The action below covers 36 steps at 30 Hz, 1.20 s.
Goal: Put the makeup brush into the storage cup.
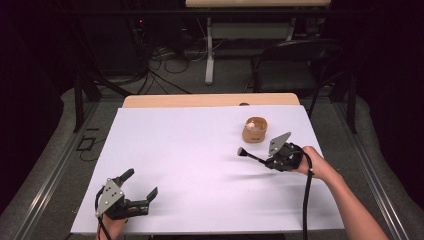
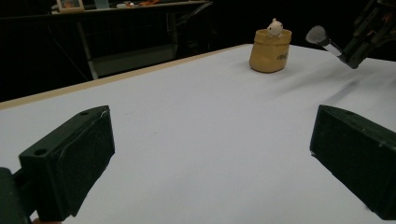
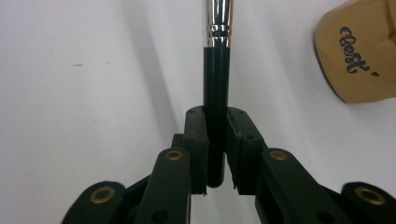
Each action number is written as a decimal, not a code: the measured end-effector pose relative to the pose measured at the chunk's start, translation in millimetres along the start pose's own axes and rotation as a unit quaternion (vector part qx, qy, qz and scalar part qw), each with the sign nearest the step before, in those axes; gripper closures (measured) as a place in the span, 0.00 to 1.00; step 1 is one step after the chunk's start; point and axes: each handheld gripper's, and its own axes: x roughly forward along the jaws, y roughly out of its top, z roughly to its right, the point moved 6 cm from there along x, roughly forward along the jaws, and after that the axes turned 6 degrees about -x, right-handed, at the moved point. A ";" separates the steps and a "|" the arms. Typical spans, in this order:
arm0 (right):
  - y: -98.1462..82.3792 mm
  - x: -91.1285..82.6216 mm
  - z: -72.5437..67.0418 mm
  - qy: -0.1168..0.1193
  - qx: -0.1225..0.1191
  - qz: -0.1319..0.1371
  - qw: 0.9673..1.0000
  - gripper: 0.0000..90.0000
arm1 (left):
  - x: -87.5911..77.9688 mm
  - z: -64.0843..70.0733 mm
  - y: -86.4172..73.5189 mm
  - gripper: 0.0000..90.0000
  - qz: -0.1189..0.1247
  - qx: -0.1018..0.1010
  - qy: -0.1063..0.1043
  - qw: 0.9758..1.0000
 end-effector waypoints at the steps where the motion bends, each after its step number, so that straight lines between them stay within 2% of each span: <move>1: -0.9 -0.7 0.1 -0.002 -0.001 -0.003 1.000 0.88 | 0.0 -0.1 0.0 0.00 0.000 0.000 0.000 1.000; 3: -2.7 -0.8 -0.2 -0.015 0.012 0.004 1.000 0.88 | 0.2 -0.1 -0.1 0.00 -0.001 0.000 0.000 1.000; 4: -3.9 -1.3 -0.4 -0.022 0.028 0.013 0.999 0.88 | 0.3 0.0 -0.2 0.00 -0.001 0.000 0.000 1.000; 6: -4.3 -1.8 -0.5 -0.028 0.035 0.019 0.999 0.88 | 0.3 0.2 -0.2 0.00 -0.001 0.000 0.000 1.000; 10: -5.7 -2.7 -0.2 -0.052 0.064 0.048 0.995 0.88 | 0.2 -0.3 -0.3 0.00 -0.001 0.000 0.001 1.000; 12: -6.8 -2.1 -0.7 -0.054 0.070 0.053 0.995 0.88 | 0.3 0.0 -0.5 0.00 -0.002 -0.001 0.000 1.000; 13: -7.6 -1.0 -1.2 -0.059 0.079 0.065 0.993 0.88 | 0.2 -0.1 -0.5 0.00 -0.003 0.001 0.000 1.000; 15: -8.3 -0.3 -1.2 -0.059 0.085 0.067 0.992 0.88 | 0.1 -0.2 -0.5 0.00 -0.002 0.001 0.001 1.000; 20: -10.8 2.6 0.3 -0.071 0.111 0.078 0.988 0.88 | 0.2 -0.1 -0.6 0.00 -0.003 0.000 0.001 1.000; 21: -11.8 3.9 -0.2 -0.075 0.121 0.087 0.986 0.88 | 0.4 -0.1 -0.5 0.00 -0.003 0.001 0.000 1.000; 22: -11.8 3.9 -0.2 -0.075 0.121 0.087 0.986 0.88 | 0.5 0.0 -0.6 0.00 -0.003 0.002 -0.001 1.000; 23: -13.6 5.1 0.1 -0.080 0.131 0.091 0.984 0.88 | 0.9 0.3 -0.7 0.00 -0.003 0.001 -0.002 1.000; 25: -14.1 5.4 0.3 -0.081 0.136 0.095 0.983 0.88 | 1.0 0.6 -0.7 0.00 -0.003 0.002 -0.002 1.000; 26: -15.9 4.1 0.9 -0.087 0.145 0.098 0.981 0.88 | 0.9 0.7 -0.6 0.00 -0.003 0.002 -0.002 1.000; 27: -15.9 4.1 0.9 -0.087 0.145 0.098 0.981 0.88 | 0.9 0.7 -0.6 0.00 -0.003 0.002 -0.003 1.000; 28: -17.2 2.4 1.6 -0.091 0.157 0.109 0.977 0.88 | 0.8 0.7 -0.5 0.00 -0.003 0.002 -0.003 1.000; 29: -17.2 2.4 1.6 -0.091 0.157 0.109 0.977 0.88 | 0.8 0.7 -0.5 0.00 -0.002 0.002 -0.003 1.000; 36: -20.0 0.3 4.0 -0.110 0.181 0.133 0.968 0.88 | 0.7 1.1 -0.3 0.00 -0.002 0.003 -0.003 1.000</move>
